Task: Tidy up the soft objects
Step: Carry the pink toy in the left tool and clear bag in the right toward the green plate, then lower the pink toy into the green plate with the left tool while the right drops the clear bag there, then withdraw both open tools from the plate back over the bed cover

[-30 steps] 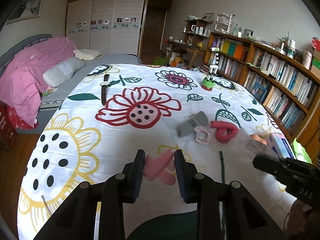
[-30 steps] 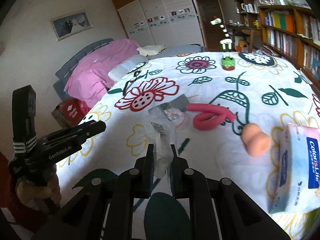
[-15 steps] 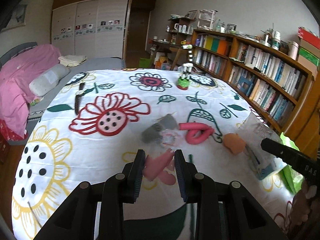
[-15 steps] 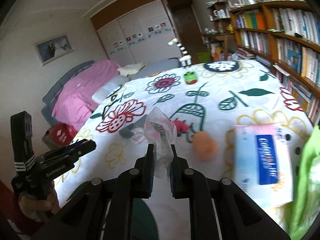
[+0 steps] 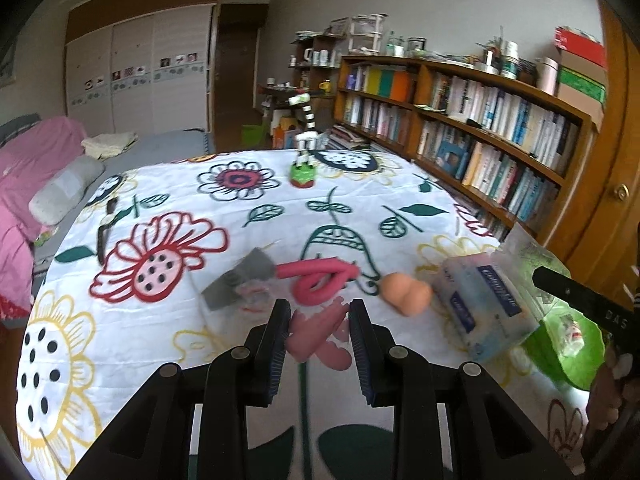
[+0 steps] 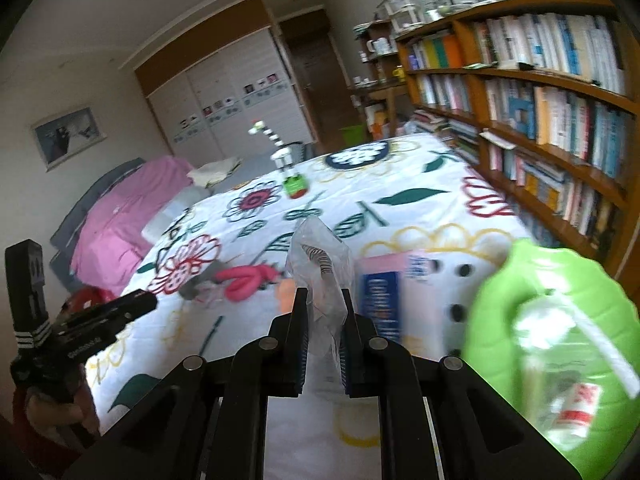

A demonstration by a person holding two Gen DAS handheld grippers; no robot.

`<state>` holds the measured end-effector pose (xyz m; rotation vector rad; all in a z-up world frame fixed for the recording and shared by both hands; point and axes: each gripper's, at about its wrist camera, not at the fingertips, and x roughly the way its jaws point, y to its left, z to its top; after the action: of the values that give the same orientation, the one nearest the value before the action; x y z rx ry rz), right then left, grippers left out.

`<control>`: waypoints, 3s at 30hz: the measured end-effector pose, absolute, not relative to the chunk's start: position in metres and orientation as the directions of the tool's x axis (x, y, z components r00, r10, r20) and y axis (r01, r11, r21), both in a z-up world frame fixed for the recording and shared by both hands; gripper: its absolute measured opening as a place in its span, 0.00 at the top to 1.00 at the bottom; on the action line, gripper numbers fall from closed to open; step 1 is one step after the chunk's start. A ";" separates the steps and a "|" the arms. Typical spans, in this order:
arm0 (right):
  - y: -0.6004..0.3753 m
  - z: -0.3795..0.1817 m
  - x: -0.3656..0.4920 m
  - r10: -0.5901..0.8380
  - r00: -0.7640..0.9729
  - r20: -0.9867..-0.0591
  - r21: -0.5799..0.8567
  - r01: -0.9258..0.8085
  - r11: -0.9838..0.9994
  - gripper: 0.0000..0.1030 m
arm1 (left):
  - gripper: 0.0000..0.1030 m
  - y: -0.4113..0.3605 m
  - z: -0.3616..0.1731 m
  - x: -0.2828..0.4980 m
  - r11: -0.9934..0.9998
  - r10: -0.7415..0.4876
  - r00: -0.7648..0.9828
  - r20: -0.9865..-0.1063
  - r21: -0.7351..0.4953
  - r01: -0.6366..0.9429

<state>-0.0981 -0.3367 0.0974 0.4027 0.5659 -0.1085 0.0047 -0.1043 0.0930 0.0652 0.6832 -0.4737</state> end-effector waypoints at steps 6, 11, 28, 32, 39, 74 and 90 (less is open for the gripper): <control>-0.375 0.095 -0.129 -0.086 0.828 -0.554 0.329 0.313 0.891 0.87 | 0.69 -0.132 0.098 -0.001 0.864 -0.436 0.656 -0.615 -0.081 0.498; -0.403 0.095 -0.154 -0.172 0.810 -0.561 0.304 0.395 0.867 0.87 | 0.69 -0.156 0.104 -0.006 0.837 -0.464 0.641 -0.612 -0.066 0.543; -0.477 0.053 -0.187 -0.244 0.703 -0.668 0.278 0.540 0.794 0.87 | 0.69 -0.236 0.113 -0.028 0.728 -0.561 0.559 -0.611 -0.043 0.684; -0.477 0.044 -0.189 -0.203 0.704 -0.680 0.310 0.528 0.791 0.87 | 0.69 -0.258 0.113 -0.037 0.681 -0.596 0.516 -0.615 -0.048 0.730; -0.477 0.046 -0.194 -0.209 0.712 -0.670 0.308 0.524 0.794 0.87 | 0.69 -0.293 0.106 -0.049 0.598 -0.649 0.416 -0.637 -0.090 0.797; -0.468 0.071 -0.209 -0.274 0.765 -0.583 0.265 0.498 0.826 0.50 | 0.23 -0.314 0.091 -0.047 0.575 -0.663 0.347 -0.663 -0.154 0.803; -0.458 0.053 -0.190 -0.145 0.765 -0.627 0.331 0.430 0.840 0.50 | 0.17 -0.256 0.106 -0.015 0.700 -0.612 0.478 -0.630 -0.149 0.699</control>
<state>-0.1898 -0.4576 0.0530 0.4836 0.6263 -0.3263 -0.0151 -0.2559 0.1065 0.1349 0.7114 -0.8030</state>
